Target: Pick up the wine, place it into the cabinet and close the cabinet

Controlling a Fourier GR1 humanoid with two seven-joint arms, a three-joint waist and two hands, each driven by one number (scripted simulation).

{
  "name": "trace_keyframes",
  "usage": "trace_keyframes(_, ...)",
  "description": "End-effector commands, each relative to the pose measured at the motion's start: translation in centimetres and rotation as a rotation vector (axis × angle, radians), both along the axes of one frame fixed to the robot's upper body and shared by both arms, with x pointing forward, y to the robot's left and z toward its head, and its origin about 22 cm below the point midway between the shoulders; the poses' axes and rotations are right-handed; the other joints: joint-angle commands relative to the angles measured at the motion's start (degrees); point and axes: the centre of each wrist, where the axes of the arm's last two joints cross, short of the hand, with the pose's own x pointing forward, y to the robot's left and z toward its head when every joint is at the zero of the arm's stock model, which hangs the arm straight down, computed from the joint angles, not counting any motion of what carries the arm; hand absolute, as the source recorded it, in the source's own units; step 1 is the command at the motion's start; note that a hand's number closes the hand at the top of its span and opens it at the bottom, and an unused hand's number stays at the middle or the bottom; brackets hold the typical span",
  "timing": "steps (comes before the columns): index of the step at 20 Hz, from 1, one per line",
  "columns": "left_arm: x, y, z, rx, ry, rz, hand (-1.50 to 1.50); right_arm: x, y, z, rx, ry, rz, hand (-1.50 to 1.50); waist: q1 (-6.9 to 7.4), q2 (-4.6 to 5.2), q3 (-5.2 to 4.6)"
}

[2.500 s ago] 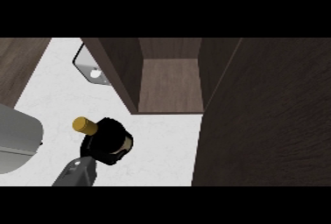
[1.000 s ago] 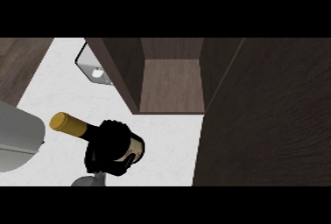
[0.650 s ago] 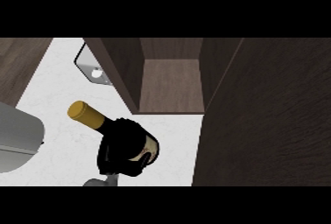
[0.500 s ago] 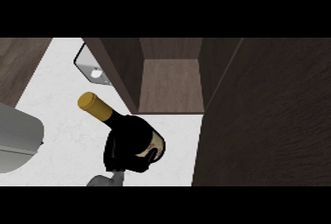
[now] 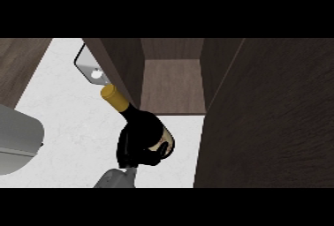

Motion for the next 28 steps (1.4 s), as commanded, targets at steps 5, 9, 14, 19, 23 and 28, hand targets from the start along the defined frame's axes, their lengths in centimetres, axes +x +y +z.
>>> trace_keyframes(5,1.8,-1.9,0.1,0.006,-0.040,0.019,1.50,-0.5,0.2,1.2,0.021,-0.019,0.018,-1.50,-0.16,0.02,-0.01)
trace_keyframes(9,2.9,-1.6,-0.9,0.032,-0.052,0.029,1.50,-1.3,-0.6,1.2,0.014,-0.013,0.025,-1.50,-0.43,0.06,-0.01)
trace_keyframes(14,6.1,-2.1,1.6,0.035,-0.062,0.015,1.50,1.6,1.4,-0.8,0.010,-0.021,0.016,-1.50,-0.08,0.08,-0.01)
trace_keyframes(19,8.1,-2.4,2.9,0.032,-0.049,0.037,1.50,0.4,1.1,0.4,0.044,0.002,0.010,-1.50,-0.17,0.04,-0.01)
trace_keyframes(23,9.3,-2.5,3.1,0.017,-0.026,0.072,1.50,1.1,-1.2,-0.1,0.019,-0.022,0.036,-1.50,-0.74,0.17,0.00)
trace_keyframes(28,9.8,-3.3,3.7,0.040,-0.032,0.101,1.50,2.1,-0.9,0.5,0.018,-0.023,0.036,-1.50,-1.26,0.27,-0.02)
